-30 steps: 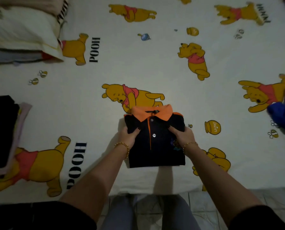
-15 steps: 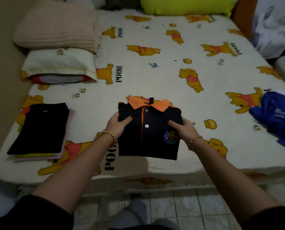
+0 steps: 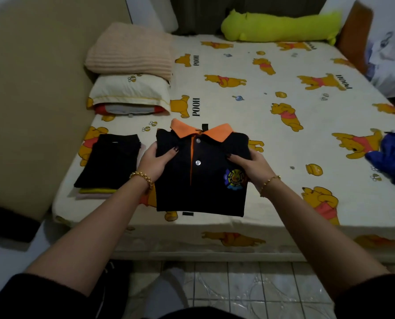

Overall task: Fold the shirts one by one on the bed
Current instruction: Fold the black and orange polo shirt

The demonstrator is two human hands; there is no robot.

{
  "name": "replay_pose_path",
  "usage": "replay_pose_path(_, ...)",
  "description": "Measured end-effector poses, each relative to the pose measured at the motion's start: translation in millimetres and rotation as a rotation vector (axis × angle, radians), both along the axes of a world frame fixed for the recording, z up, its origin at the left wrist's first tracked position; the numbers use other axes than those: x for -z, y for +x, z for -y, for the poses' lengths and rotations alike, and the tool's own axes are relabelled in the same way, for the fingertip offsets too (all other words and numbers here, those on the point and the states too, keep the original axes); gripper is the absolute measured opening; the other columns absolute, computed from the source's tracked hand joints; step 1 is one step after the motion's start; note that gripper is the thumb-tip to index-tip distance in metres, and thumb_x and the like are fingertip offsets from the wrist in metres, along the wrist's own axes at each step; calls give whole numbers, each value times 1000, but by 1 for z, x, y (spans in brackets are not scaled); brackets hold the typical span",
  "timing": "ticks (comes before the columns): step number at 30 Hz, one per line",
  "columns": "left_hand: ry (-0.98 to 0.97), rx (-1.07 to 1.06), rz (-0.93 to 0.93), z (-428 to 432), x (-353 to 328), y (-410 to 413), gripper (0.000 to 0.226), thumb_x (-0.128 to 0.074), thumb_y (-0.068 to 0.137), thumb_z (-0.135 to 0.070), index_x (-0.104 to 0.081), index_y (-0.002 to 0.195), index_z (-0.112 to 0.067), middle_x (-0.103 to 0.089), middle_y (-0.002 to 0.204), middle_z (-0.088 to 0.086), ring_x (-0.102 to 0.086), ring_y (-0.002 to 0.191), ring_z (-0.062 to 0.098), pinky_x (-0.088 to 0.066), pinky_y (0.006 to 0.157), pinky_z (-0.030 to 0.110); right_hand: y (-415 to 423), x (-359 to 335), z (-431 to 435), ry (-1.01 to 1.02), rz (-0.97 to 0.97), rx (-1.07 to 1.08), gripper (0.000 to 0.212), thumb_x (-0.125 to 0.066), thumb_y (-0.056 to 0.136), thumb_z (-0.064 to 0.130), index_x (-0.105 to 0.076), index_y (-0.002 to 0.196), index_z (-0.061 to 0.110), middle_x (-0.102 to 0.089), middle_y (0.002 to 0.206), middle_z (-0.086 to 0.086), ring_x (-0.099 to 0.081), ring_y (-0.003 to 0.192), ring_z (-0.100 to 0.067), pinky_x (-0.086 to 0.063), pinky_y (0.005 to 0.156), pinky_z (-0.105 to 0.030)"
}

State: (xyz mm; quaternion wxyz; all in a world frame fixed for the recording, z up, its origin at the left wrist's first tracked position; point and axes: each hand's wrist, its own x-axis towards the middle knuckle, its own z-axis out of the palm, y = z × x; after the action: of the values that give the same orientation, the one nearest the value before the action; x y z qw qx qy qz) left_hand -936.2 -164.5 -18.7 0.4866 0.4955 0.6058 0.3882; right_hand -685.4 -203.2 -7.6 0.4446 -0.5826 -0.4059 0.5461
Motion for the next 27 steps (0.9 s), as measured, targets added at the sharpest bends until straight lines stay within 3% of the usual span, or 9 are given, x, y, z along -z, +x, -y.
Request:
replay_pose_path(8,-65,-62,-37,-44,34,-106,38,-64,88,-26,-56,124,-16,-62,111,0,-58,98,15,-46,74,22,-111,31,-65,-102,45,-72,27,-66,87,13,-59,113,20,-68,105,-5,-67,86,-15,-52,62,-21)
replay_pose_path(13,-134,-92,-127,-91,56,-196,41,-65,87,-29,-56,125,-17,-62,116,2,-58,107,21,-48,88,34,-201,67,-116,-164,43,-97,26,-67,87,14,-59,110,21,-68,107,-6,-67,92,-18,-55,74,-26)
replay_pose_path(15,-144,-89,-166,-107,65,-227,41,-64,88,-28,-55,126,-16,-61,116,1,-57,105,19,-45,84,29,-233,78,-135,-179,33,-111,25,-66,87,11,-59,110,20,-68,105,-5,-66,88,-14,-54,70,-19)
replay_pose_path(20,-185,-39,-268,-151,87,-284,42,-61,90,-31,-52,127,-14,-61,114,1,-58,102,20,-45,76,26,-290,105,-179,-209,38,-154,27,-64,88,11,-58,112,22,-67,104,-4,-65,87,-13,-55,71,-21)
replay_pose_path(25,-188,-45,-241,-199,118,-313,41,-62,90,-29,-52,127,-14,-60,114,-2,-57,105,18,-45,72,20,-318,133,-220,-153,-10,-72,35,-63,89,7,-59,123,15,-66,109,-3,-65,98,-19,-57,82,-31)
replay_pose_path(27,-234,-68,-210,-214,136,-319,46,-61,90,-31,-48,132,-14,-56,122,-2,-54,111,18,-47,77,22,-322,151,-233,-163,4,-42,41,-63,90,9,-55,130,14,-65,114,-5,-63,102,-21,-56,85,-34)
